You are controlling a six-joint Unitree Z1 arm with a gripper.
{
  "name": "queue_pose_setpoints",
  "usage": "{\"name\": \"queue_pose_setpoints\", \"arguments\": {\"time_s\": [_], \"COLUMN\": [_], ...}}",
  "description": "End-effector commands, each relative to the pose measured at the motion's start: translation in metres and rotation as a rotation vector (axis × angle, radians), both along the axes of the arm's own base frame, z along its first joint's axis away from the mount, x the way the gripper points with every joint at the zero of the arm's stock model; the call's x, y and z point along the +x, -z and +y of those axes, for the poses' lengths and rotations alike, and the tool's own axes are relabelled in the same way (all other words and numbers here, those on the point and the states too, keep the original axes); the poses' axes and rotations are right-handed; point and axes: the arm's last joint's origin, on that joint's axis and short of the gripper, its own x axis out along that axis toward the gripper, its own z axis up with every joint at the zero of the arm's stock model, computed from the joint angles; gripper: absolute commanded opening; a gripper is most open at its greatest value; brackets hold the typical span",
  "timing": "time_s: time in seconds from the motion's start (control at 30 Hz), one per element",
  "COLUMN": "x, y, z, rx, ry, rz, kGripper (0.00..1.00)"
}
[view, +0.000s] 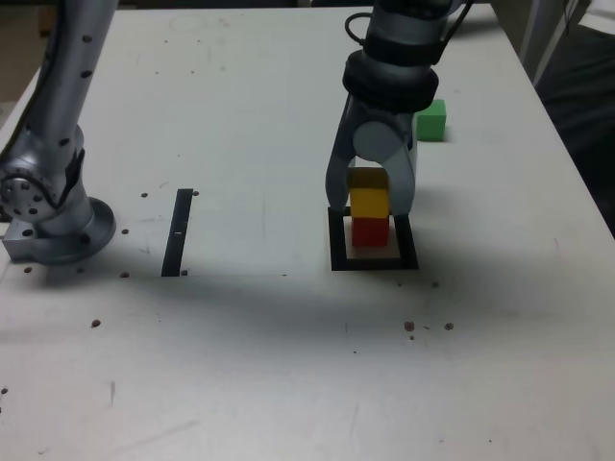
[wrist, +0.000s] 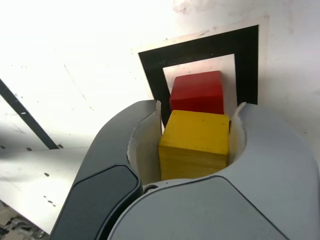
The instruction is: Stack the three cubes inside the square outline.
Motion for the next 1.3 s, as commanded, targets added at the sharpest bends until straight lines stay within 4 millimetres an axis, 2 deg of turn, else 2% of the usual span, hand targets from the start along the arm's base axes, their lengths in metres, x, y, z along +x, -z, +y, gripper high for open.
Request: {"name": "queue_pose_setpoints", "arguments": {"time_s": [0.0,0.03,0.1,0.4,0.73,0.97,1.27], "x": [0.000,0.000,0.000,-0.005,-0.021,-0.015,0.010], "y": [0.001,0.001,0.001,0.000,-0.017,-0.026,-0.026], "z": [0.000,0.000,0.000,0.003,0.020,0.043,0.087], "rx": [0.004,0.005,0.006,0.012,0.084,0.122,0.122], "ry": [0.004,0.005,0.005,-0.001,-0.023,-0.024,-0.042], "rz": [-0.005,-0.006,-0.007,-0.021,-0.073,-0.085,-0.091], "kGripper": [0.90,0.95,0.99,1.00,1.00,1.00,1.00]}}
